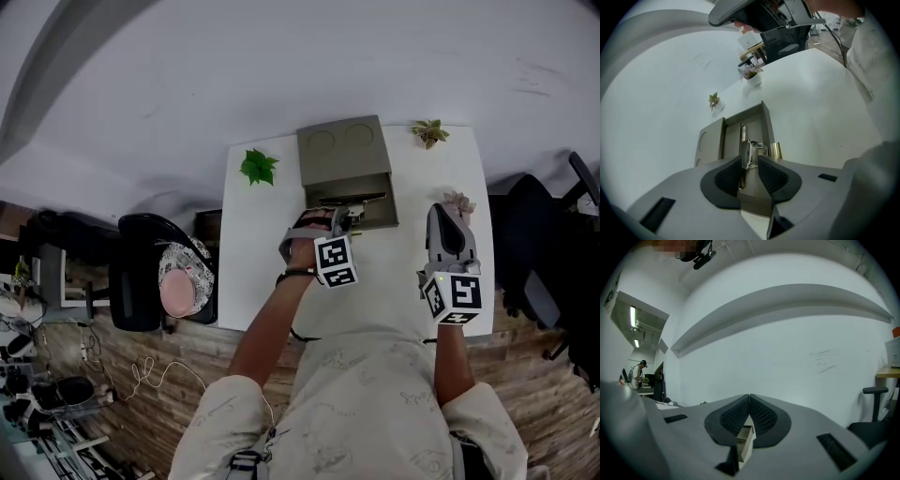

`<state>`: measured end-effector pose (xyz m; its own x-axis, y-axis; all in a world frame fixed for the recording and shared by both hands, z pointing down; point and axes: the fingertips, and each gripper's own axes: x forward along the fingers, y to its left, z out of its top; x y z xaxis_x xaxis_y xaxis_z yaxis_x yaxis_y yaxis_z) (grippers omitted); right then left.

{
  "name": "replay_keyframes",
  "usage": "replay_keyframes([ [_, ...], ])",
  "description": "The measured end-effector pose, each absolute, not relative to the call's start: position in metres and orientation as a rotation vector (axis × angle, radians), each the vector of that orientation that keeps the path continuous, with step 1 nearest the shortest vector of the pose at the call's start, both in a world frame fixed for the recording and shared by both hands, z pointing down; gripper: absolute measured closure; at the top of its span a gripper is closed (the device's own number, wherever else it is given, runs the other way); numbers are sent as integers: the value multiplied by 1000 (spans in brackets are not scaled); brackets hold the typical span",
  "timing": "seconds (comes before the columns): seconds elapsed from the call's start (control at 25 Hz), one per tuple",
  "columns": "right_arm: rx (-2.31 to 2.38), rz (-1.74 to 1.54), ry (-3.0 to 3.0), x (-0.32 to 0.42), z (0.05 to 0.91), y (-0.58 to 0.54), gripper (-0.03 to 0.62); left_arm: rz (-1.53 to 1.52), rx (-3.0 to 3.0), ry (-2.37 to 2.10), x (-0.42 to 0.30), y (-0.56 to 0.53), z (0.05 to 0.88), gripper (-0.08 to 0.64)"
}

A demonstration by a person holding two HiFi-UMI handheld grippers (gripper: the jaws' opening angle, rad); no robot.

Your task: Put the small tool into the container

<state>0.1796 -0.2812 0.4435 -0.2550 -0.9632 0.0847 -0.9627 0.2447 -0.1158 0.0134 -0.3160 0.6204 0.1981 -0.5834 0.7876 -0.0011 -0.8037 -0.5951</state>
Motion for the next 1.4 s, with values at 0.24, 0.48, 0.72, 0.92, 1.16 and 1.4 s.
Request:
replay_keyframes([
  [0.24, -1912, -222, 2489, 177, 442, -270, 575, -1625, -2018, 577, 12, -306, 612, 443],
  [0.48, -1903, -229, 2503, 175, 440, -258, 575, -1620, -2028, 609, 10, -291, 605, 443],
  [0.72, -1881, -255, 2515, 171, 441, -248, 575, -1630, -2046, 652, 3, -275, 600, 443],
  [0.92, -1860, -282, 2521, 170, 442, -243, 575, -1615, -2071, 709, 0, -264, 587, 443],
  [1.16, -1839, -287, 2541, 165, 439, -243, 575, -1613, -2064, 729, -3, -253, 579, 443],
  [1.4, -1858, -264, 2557, 157, 432, -246, 575, -1564, -2120, 782, -10, -253, 569, 443],
])
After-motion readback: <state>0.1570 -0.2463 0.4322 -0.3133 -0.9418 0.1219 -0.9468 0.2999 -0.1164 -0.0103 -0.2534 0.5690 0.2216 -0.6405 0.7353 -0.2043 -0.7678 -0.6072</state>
